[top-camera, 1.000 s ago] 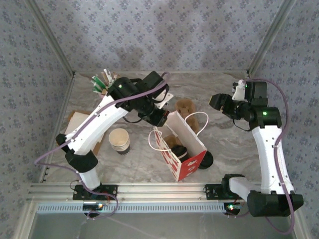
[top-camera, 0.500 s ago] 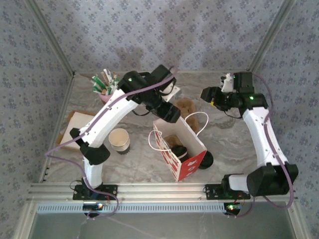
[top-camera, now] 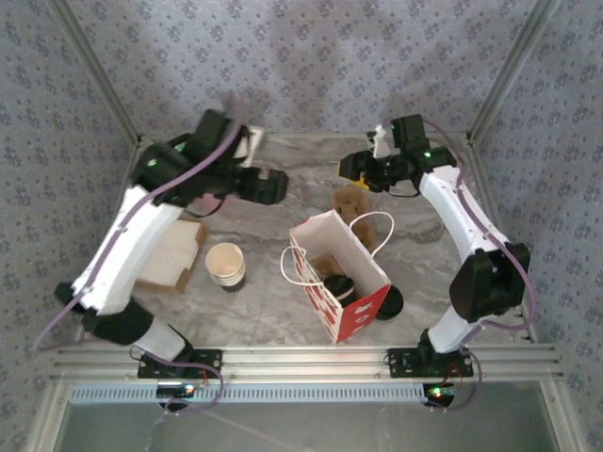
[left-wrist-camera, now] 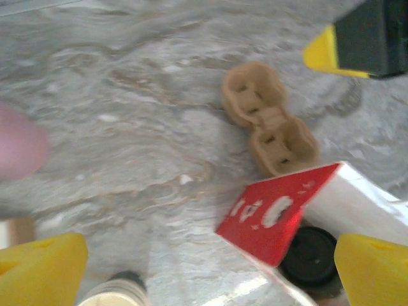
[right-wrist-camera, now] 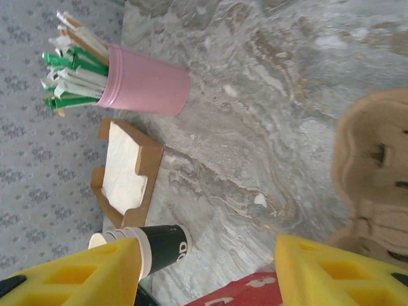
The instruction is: Pack the takeout coffee
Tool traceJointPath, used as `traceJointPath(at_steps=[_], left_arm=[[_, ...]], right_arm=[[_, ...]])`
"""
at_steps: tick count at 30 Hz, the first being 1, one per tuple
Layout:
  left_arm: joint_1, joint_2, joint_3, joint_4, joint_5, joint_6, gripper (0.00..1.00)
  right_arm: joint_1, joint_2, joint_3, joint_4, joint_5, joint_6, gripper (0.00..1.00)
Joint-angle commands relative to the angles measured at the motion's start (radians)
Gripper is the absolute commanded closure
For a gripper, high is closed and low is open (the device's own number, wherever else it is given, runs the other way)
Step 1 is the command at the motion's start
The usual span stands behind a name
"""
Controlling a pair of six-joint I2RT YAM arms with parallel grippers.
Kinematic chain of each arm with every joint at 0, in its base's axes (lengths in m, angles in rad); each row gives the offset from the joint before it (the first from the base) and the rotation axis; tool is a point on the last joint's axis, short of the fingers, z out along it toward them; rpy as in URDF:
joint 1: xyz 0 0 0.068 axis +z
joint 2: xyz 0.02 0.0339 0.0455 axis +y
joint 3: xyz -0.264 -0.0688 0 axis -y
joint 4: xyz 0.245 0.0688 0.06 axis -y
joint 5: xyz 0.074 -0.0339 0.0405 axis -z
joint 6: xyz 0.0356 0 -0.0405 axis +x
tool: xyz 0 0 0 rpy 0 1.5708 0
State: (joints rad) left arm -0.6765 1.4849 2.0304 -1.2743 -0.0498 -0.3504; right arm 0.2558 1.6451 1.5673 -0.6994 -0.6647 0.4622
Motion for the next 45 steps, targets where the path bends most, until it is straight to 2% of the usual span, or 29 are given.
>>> traceJointPath(at_steps=[1,5,9,16,20,24,27,31,33,34,36,39,45], left_arm=[[0.103,-0.142,-0.175,0.13,-0.038,-0.065,0.01],[0.264,-0.286,-0.405,0.178,-0.03,-0.105,0.01],[0.421,-0.351,-0.57,0.202,0.022,-0.117,0.01],[0.666,-0.352,-0.795,0.236,0.049,-0.093,0.01],[0.778,-0.282,-0.893,0.278,0.051,-0.069,0.1],[0.807,-0.181,-0.872,0.262,0.025,-0.07,0.24],[0.809,-0.106,-0.841,0.254,-0.022,-0.089,0.28],[0.842,0.02,-0.848,0.298,-0.031,-0.1,0.29],[0.866,0.1,-0.84,0.299,-0.025,-0.103,0.38],[0.869,0.123,-0.831,0.298,-0.028,-0.106,0.39],[0.873,0.152,-0.825,0.321,-0.037,-0.116,0.4],[0.891,0.197,-0.805,0.35,0.007,-0.123,0.4],[0.897,0.286,-0.784,0.371,0.003,-0.117,0.47]], right_arm=[[0.044,0.069,0.066,-0.027,-0.057,-0.057,0.41],[0.085,0.141,0.115,-0.045,-0.079,-0.084,0.42],[0.119,0.191,0.156,-0.081,-0.081,-0.125,0.43],[0.149,0.243,0.179,-0.085,-0.093,-0.154,0.43],[0.176,0.283,0.216,-0.091,-0.094,-0.168,0.44],[0.2,0.319,0.25,-0.101,-0.098,-0.181,0.45],[0.214,0.332,0.255,-0.096,-0.105,-0.183,0.46],[0.219,0.33,0.248,-0.091,-0.109,-0.186,0.47],[0.219,0.323,0.24,-0.092,-0.106,-0.19,0.48],[0.219,0.322,0.237,-0.095,-0.106,-0.193,0.48],[0.219,0.319,0.231,-0.095,-0.11,-0.198,0.48],[0.218,0.316,0.227,-0.094,-0.117,-0.203,0.48],[0.212,0.31,0.219,-0.093,-0.125,-0.209,0.48]])
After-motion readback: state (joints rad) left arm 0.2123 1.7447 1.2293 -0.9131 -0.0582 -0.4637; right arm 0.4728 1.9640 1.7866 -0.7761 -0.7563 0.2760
